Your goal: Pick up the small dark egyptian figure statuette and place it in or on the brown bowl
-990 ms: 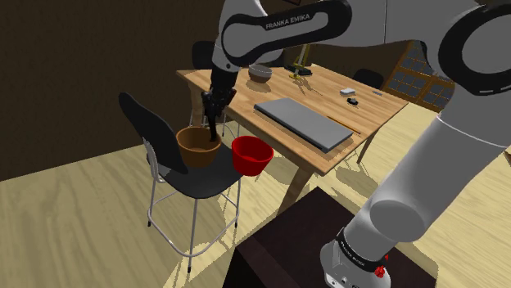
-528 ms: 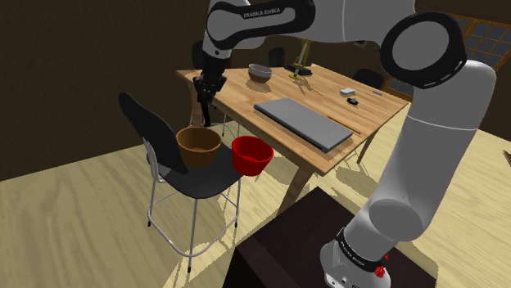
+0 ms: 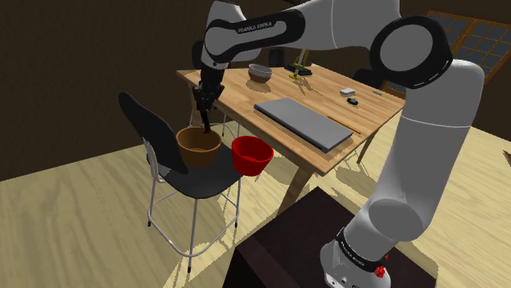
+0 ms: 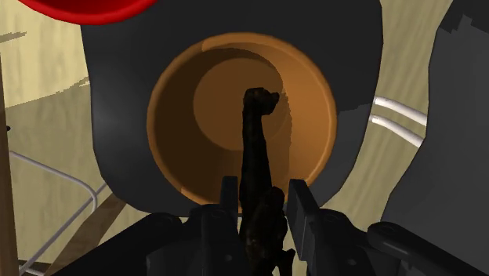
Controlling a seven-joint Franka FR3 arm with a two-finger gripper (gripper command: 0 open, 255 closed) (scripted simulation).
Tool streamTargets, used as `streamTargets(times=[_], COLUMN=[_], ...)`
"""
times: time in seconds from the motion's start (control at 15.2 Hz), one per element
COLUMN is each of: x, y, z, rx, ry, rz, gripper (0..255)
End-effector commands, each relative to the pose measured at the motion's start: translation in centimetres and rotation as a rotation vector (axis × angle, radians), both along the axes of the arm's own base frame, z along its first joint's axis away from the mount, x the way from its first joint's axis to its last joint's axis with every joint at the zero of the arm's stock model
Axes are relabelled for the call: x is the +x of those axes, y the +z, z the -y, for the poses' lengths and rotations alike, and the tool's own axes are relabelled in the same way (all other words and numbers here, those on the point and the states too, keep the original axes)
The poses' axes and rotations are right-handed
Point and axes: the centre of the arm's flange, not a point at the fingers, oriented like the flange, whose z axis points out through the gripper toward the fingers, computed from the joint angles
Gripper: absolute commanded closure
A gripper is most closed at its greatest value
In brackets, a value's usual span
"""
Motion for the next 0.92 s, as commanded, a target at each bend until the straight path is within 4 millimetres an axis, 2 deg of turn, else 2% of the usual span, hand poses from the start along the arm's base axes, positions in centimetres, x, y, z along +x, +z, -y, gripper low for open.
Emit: streamTargets(times=[0.0,0.46,0.86], x=[0.0,0.0,0.0], y=[-1.1,-4.6,-4.6], z=[0.0,0.0,0.0], rx=[0.000,0.000,0.000], ry=[0.000,0.000,0.000], rz=[0.001,0.001,0.001], gripper=[255,255,255])
